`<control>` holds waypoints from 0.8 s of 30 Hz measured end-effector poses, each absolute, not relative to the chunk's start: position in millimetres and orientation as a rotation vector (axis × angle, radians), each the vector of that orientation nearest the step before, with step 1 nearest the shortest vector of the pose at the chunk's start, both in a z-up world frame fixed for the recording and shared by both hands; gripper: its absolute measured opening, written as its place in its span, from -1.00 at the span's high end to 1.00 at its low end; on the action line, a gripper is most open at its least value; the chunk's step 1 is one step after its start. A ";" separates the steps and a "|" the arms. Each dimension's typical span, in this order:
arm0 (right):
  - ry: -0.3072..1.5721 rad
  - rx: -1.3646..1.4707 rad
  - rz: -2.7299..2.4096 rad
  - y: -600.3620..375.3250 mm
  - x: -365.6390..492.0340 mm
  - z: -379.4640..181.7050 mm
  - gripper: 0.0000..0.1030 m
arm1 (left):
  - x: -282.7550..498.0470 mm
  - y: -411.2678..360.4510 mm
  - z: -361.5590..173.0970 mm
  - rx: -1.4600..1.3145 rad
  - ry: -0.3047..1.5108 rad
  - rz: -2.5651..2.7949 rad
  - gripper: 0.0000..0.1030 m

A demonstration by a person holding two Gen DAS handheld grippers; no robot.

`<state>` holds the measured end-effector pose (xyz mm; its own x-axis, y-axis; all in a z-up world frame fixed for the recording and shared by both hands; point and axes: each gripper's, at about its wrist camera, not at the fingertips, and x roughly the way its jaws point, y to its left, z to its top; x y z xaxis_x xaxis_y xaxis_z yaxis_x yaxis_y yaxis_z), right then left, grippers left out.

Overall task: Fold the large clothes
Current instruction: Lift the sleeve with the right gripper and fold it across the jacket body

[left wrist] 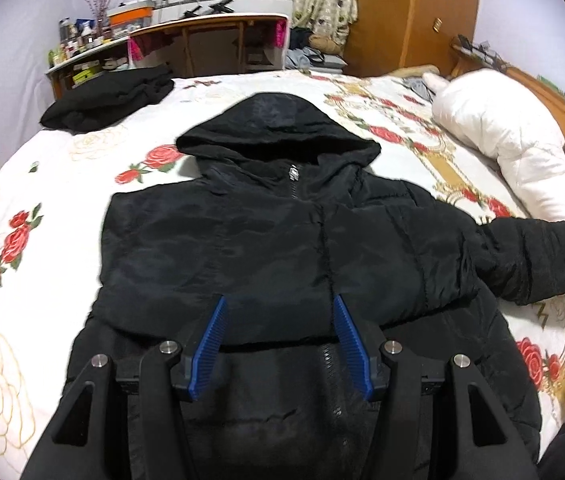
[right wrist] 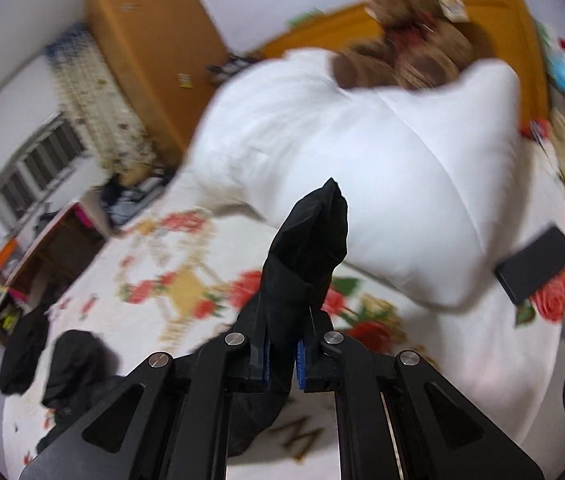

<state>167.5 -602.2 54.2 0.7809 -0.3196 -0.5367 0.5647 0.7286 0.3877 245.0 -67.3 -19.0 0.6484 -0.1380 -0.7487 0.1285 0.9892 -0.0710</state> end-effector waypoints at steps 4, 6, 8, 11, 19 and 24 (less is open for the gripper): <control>0.419 0.515 -0.403 -564.9 180.7 95.4 0.83 | 234.3 -48.2 -7.0 -0.045 0.838 -0.134 -0.12; 0.412 0.497 -0.350 -543.3 193.0 110.1 0.83 | 230.6 -38.4 -3.4 -0.052 0.839 -0.120 -0.12; 0.409 0.477 -0.307 -524.2 199.8 119.0 0.83 | 227.3 -28.1 0.5 -0.065 0.833 -0.112 -0.12; 0.421 0.446 -0.236 -490.0 214.5 126.3 0.83 | 222.6 -15.5 5.5 -0.081 0.820 -0.103 -0.12; 0.491 0.353 -0.039 -384.3 255.8 117.1 0.83 | 217.5 15.8 6.7 -0.106 0.818 -0.058 -0.12; 0.564 0.293 0.061 -321.5 279.2 87.4 0.83 | 217.0 38.0 -0.7 -0.135 0.821 -0.032 -0.12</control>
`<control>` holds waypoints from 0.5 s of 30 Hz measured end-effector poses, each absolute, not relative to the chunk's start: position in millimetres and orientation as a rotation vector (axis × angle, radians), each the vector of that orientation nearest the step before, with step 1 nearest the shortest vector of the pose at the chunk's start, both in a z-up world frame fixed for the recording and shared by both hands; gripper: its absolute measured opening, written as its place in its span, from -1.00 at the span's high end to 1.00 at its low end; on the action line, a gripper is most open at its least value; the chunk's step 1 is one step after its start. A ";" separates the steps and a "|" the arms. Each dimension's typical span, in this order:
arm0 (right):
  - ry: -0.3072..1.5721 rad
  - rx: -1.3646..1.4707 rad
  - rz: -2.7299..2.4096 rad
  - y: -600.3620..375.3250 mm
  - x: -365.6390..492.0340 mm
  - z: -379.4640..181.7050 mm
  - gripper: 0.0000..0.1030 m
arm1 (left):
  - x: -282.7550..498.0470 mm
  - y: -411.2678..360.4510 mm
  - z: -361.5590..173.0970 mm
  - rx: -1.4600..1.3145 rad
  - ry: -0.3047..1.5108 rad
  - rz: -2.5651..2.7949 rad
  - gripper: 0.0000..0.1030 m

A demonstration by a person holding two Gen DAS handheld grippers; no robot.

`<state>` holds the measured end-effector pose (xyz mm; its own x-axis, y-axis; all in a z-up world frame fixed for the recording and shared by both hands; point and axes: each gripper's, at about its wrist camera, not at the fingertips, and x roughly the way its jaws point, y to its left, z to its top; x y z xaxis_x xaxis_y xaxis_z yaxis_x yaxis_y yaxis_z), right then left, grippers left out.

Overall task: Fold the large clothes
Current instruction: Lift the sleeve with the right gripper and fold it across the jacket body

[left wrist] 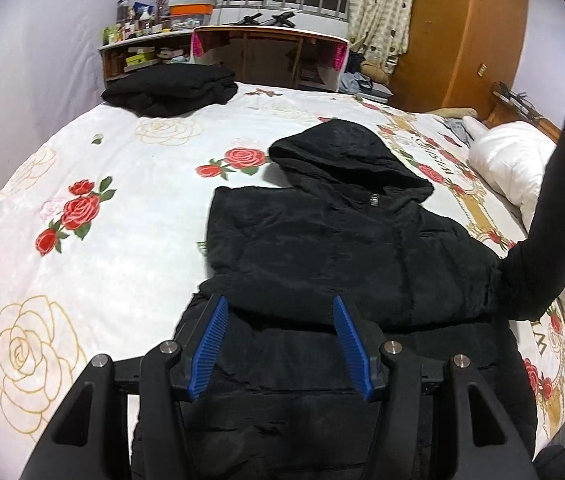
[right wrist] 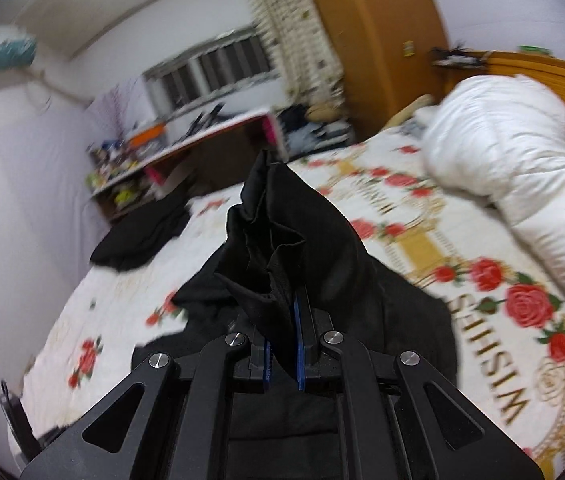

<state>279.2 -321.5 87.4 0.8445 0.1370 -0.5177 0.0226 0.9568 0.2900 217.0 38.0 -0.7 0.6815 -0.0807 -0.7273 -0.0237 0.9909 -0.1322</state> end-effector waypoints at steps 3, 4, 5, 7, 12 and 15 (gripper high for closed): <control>0.618 0.259 0.110 -286.6 292.8 63.8 0.83 | 217.2 49.7 -7.7 -0.162 0.825 -0.016 -0.12; 0.632 0.252 0.122 -278.9 296.5 57.6 0.84 | 217.8 53.5 -9.9 -0.171 0.826 -0.012 -0.12; 0.645 0.245 0.134 -270.7 300.8 51.8 0.83 | 218.3 57.2 -12.0 -0.179 0.827 -0.010 -0.12; 0.675 0.227 0.162 -250.5 311.3 37.1 0.83 | 219.1 62.9 -15.3 -0.188 0.827 -0.004 -0.12; 0.749 0.196 0.216 -208.3 331.2 0.0 0.84 | 220.7 77.4 -21.0 -0.204 0.818 0.010 -0.12; 0.805 0.215 0.240 -192.5 339.8 -24.1 0.83 | 223.5 84.8 -22.4 -0.214 0.808 0.013 -0.12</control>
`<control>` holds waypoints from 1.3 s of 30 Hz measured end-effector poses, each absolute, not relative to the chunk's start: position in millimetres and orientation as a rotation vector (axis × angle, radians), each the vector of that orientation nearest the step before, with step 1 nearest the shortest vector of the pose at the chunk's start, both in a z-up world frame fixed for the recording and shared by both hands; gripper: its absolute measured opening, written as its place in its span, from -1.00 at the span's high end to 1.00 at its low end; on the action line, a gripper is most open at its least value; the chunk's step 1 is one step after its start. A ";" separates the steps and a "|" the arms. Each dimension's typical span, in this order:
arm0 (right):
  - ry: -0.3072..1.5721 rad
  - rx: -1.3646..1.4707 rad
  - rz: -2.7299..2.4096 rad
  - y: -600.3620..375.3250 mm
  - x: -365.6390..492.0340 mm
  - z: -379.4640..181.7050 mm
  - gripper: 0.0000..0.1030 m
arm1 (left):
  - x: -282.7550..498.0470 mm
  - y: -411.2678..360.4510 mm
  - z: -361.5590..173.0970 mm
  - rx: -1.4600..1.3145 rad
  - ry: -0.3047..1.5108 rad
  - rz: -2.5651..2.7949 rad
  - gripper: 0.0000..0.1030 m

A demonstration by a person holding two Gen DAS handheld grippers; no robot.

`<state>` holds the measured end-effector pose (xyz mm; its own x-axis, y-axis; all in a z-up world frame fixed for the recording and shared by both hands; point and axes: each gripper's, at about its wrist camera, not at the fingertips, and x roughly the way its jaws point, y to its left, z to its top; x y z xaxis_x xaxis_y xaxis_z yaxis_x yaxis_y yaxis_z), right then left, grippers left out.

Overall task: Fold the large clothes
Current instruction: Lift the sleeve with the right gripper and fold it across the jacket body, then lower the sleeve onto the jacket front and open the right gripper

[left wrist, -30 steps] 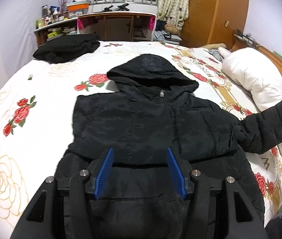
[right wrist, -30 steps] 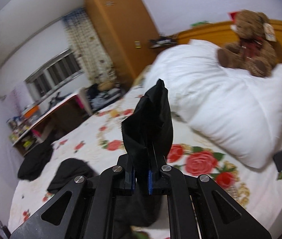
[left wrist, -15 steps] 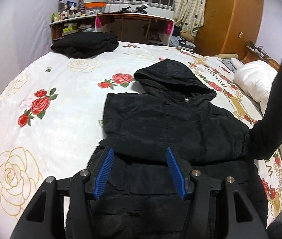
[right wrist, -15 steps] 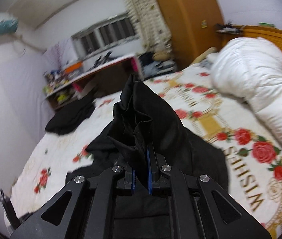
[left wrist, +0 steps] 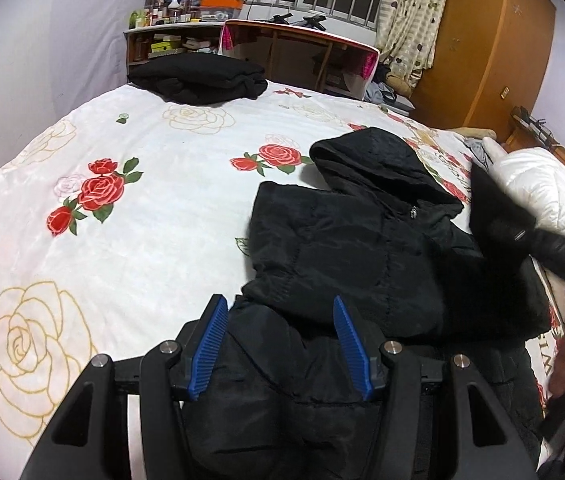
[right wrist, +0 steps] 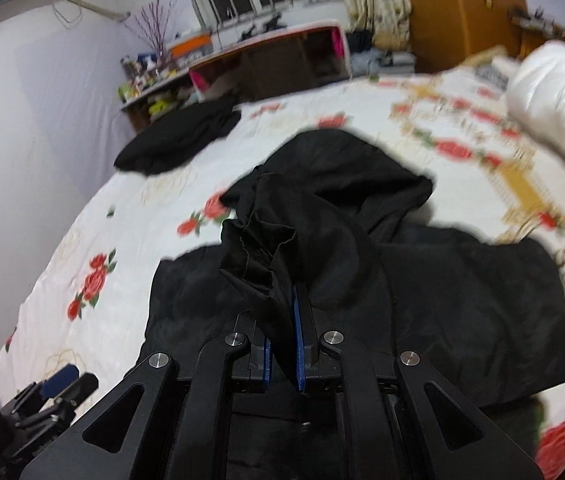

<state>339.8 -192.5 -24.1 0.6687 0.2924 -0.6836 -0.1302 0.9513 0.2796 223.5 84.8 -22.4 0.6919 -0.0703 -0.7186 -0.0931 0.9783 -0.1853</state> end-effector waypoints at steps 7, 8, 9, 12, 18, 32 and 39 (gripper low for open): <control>0.965 0.201 0.320 -161.8 357.8 -83.4 0.65 | 227.7 96.8 -27.9 -0.226 0.802 0.009 -0.12; 0.974 0.201 0.330 -160.6 357.9 -86.0 0.50 | 228.7 97.5 -28.2 -0.228 0.803 0.008 -0.12; 0.969 0.206 0.348 -159.0 356.2 -85.9 0.26 | 229.6 98.1 -28.1 -0.230 0.803 0.006 -0.12; 0.920 0.219 0.397 -158.1 346.9 -70.3 -0.48 | 231.1 98.2 -23.0 -0.246 0.776 -0.002 -0.12; 0.811 0.222 0.423 -175.9 320.9 -30.3 -0.48 | 239.3 78.1 -7.7 -0.284 0.744 -0.079 -0.29; 0.794 0.277 0.032 -363.2 286.6 -33.0 -0.48 | 328.4 -49.9 -66.8 -0.272 0.906 -0.274 -0.41; 0.809 0.325 -0.054 -397.8 283.9 -52.7 -0.41 | 339.8 -60.4 -85.6 -0.291 0.942 -0.283 0.62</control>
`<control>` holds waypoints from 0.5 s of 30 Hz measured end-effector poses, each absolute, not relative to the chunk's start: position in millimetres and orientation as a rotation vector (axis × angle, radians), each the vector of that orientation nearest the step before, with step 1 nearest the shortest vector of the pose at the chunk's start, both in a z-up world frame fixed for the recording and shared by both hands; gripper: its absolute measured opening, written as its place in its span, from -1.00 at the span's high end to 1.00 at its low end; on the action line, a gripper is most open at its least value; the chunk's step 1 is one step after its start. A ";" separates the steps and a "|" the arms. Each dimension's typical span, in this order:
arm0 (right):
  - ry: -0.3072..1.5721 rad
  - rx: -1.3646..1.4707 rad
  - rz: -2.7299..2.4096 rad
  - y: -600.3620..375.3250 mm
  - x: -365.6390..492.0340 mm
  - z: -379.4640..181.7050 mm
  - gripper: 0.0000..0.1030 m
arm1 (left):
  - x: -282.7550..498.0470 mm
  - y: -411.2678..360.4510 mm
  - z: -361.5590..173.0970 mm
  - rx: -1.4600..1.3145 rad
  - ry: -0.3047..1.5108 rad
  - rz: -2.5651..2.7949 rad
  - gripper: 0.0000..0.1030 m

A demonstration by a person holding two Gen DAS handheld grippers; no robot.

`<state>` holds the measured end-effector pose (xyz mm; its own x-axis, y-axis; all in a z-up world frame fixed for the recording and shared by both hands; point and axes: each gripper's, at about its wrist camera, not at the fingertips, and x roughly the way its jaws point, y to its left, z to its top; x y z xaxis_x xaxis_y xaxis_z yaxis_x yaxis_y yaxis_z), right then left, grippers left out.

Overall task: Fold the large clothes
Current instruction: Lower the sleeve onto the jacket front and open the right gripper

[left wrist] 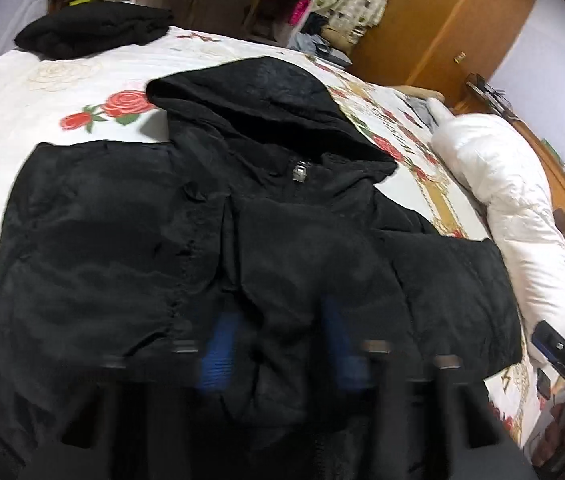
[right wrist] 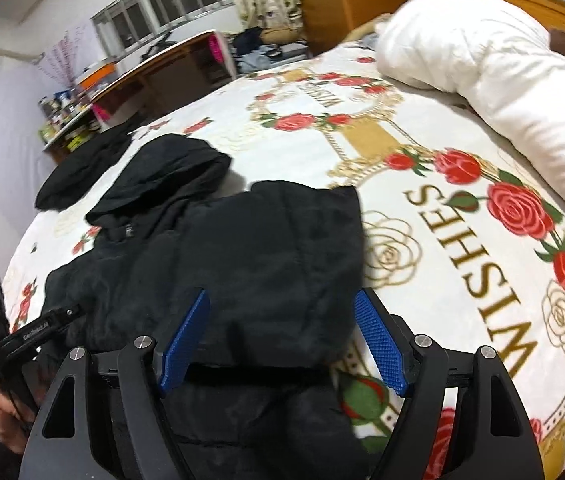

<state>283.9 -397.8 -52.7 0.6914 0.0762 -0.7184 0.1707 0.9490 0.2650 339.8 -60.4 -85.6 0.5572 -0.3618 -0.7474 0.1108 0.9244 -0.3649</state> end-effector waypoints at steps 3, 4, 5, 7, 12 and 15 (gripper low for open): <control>0.820 0.354 -0.064 -403.4 283.1 -58.1 -0.30 | 332.7 -64.2 -62.7 -0.233 0.880 -0.303 0.81; 0.818 0.351 -0.061 -403.4 282.9 -57.1 -0.29 | 328.5 -62.0 -50.6 -0.209 0.842 -0.298 0.82; 0.814 0.345 -0.058 -403.1 282.8 -55.6 -0.24 | 323.6 -58.0 -38.0 -0.186 0.801 -0.286 0.82; 0.797 0.331 -0.041 -401.4 283.3 -49.8 -0.02 | 320.0 -44.8 -21.8 -0.181 0.758 -0.269 0.82; 0.766 0.283 0.009 -383.9 297.6 -41.4 0.44 | 321.8 -5.4 -26.7 -0.182 0.775 -0.189 0.81; 0.772 0.285 0.054 -369.2 318.0 -47.8 0.44 | 325.1 6.2 -50.5 -0.181 0.830 -0.149 0.81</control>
